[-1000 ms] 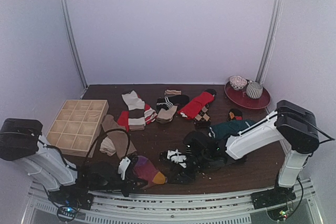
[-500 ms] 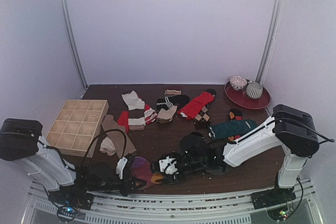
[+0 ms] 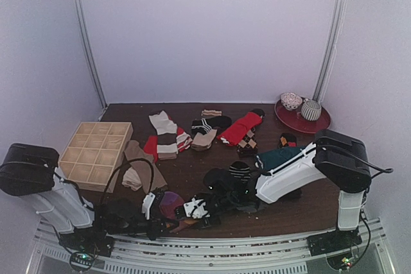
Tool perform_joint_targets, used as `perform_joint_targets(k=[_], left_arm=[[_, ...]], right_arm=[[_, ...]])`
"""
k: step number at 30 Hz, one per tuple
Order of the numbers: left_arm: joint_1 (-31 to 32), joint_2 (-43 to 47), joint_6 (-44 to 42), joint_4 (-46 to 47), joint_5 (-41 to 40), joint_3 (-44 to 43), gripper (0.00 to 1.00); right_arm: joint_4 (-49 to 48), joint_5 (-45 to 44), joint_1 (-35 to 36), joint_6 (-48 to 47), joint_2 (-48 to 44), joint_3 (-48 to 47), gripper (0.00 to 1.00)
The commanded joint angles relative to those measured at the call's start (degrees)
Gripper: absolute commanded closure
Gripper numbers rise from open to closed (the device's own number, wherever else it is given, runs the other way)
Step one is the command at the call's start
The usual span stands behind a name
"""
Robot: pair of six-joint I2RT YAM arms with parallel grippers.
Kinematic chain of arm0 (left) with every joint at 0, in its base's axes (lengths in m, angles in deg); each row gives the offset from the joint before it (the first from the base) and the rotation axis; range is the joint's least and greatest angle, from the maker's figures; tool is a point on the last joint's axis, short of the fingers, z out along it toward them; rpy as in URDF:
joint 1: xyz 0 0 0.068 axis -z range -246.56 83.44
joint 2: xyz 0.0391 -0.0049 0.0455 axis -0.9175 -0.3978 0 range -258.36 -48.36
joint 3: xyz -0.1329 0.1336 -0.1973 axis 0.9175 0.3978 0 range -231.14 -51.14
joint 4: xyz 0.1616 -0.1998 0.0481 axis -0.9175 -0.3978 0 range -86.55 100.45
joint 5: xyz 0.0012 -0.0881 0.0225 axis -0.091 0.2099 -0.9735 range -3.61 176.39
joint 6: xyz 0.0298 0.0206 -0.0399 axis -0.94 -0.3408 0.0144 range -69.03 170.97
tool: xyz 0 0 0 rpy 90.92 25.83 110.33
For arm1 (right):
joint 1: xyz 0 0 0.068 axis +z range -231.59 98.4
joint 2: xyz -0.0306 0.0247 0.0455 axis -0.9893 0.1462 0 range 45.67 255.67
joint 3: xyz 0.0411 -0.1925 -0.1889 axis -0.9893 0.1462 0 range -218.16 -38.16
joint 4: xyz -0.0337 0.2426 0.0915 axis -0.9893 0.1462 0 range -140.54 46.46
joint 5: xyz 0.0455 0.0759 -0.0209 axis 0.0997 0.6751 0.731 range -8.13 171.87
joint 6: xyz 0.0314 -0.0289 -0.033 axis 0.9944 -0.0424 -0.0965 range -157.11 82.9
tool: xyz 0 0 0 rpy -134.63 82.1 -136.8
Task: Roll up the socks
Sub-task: Roll a pair of socks at the center of the board.
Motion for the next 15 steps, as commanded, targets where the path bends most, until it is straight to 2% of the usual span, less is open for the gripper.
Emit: perform_joint_targets(k=[1,5,9,11,12,13,15], left_arm=[[0.0,-4.4,0.0,-13.3,4.0,2.5,1.0],[-0.1,-6.4,-0.4,-12.1,4.6,2.0,1.0],[-0.5,-6.6,-0.9,-11.7,4.6,1.7,0.98],[-0.6,-4.9,-2.2,-12.6,3.7,1.5,0.8],[-0.5,-3.3,-3.1,-13.6,3.1,1.0,0.75],[-0.5,-1.6,-4.4,-15.4,2.5,0.4,0.58],[-0.5,3.6,-7.8,-20.9,1.2,-1.5,0.35]], right_arm=[[4.3,1.8,0.4,2.0,0.7,-0.5,0.6],[5.2,2.8,0.5,6.1,0.1,-1.0,0.73],[10.1,4.2,0.6,10.9,-0.3,-1.7,0.81],[11.1,4.1,0.7,14.1,-1.2,-0.7,0.82],[11.6,3.3,0.7,16.6,-1.6,0.0,0.82],[12.9,2.5,0.6,18.9,-1.7,0.1,0.83],[16.2,1.0,0.6,24.1,-1.9,0.5,0.83]])
